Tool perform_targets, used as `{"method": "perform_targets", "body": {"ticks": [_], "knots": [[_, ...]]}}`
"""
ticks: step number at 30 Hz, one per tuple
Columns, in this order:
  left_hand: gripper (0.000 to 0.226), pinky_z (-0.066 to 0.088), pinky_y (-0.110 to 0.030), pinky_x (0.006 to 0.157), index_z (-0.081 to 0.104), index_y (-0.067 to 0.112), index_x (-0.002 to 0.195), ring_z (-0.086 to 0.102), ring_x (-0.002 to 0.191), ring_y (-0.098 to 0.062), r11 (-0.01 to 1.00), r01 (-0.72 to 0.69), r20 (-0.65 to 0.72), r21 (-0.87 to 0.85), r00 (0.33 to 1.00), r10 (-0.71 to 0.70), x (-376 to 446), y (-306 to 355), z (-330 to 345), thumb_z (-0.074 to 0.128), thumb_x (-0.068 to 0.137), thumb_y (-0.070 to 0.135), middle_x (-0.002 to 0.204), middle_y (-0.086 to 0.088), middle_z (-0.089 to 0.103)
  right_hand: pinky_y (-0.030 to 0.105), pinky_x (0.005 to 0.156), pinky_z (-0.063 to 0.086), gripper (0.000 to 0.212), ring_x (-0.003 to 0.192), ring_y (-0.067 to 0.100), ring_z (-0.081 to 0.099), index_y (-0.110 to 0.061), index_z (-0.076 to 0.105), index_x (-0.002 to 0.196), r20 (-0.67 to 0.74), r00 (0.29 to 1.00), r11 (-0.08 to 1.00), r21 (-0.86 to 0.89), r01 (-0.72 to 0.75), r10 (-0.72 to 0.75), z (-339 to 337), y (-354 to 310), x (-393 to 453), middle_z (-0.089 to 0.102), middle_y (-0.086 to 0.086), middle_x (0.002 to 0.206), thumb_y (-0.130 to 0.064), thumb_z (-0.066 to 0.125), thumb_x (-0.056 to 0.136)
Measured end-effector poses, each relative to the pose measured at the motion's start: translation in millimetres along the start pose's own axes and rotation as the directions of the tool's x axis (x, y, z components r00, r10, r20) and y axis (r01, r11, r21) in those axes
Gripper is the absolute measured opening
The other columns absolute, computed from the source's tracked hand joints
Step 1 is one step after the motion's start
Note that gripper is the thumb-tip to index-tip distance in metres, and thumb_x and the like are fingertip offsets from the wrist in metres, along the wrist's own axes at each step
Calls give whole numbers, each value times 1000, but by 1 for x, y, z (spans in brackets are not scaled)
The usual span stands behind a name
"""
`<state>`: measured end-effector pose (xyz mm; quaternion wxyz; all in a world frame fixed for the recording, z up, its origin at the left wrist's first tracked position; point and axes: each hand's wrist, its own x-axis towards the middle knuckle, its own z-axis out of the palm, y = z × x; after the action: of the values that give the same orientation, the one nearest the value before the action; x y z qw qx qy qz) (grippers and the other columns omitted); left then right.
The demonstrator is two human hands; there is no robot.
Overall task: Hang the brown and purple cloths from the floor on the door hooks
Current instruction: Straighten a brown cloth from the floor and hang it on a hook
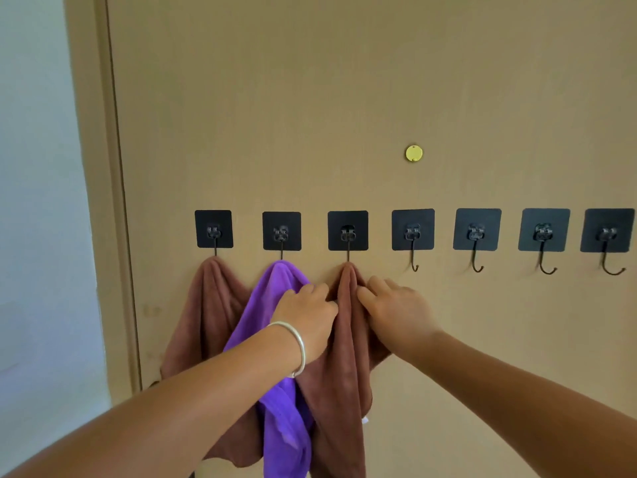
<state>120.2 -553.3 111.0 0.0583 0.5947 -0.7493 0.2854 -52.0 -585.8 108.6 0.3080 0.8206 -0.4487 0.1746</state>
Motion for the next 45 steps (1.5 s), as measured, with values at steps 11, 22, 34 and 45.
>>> {"method": "perform_targets", "body": {"ticks": [11, 22, 34, 45], "knots": [[27, 36, -32, 65, 59, 26, 106, 60, 96, -27, 990, -128, 41, 65, 991, 126, -4, -20, -28, 44, 89, 14, 107, 1, 63, 33, 80, 49, 40, 94, 20, 56, -29, 40, 137, -38, 995, 987, 129, 101, -97, 6, 18, -19, 59, -4, 118, -33, 47, 97], [20, 36, -32, 58, 51, 25, 107, 53, 80, -18, 917, -360, -446, -172, 858, 254, 20, 75, -58, 42, 90, 33, 96, 5, 53, 33, 74, 49, 31, 88, 21, 60, -26, 55, 120, 64, 957, 959, -34, -283, 285, -8, 83, -101, 64, -3, 103, -27, 42, 92], [35, 40, -33, 65, 45, 24, 124, 55, 90, -20, 668, -698, -529, -260, 681, 506, 72, 207, -77, 45, 92, 36, 109, 2, 53, 36, 90, 44, 42, 108, 23, 56, -27, 43, 131, 115, 605, 596, -390, -702, 788, -113, 148, -241, 55, 0, 121, -36, 47, 90], [46, 44, -36, 85, 41, 25, 133, 56, 111, -24, 242, -912, -689, -331, 409, 598, 3, 337, -147, 47, 91, 41, 126, -1, 50, 37, 85, 43, 47, 109, 26, 55, -24, 42, 132, -30, 196, 127, -663, -738, 980, -246, 62, -374, 54, 3, 118, -38, 51, 88]]}}
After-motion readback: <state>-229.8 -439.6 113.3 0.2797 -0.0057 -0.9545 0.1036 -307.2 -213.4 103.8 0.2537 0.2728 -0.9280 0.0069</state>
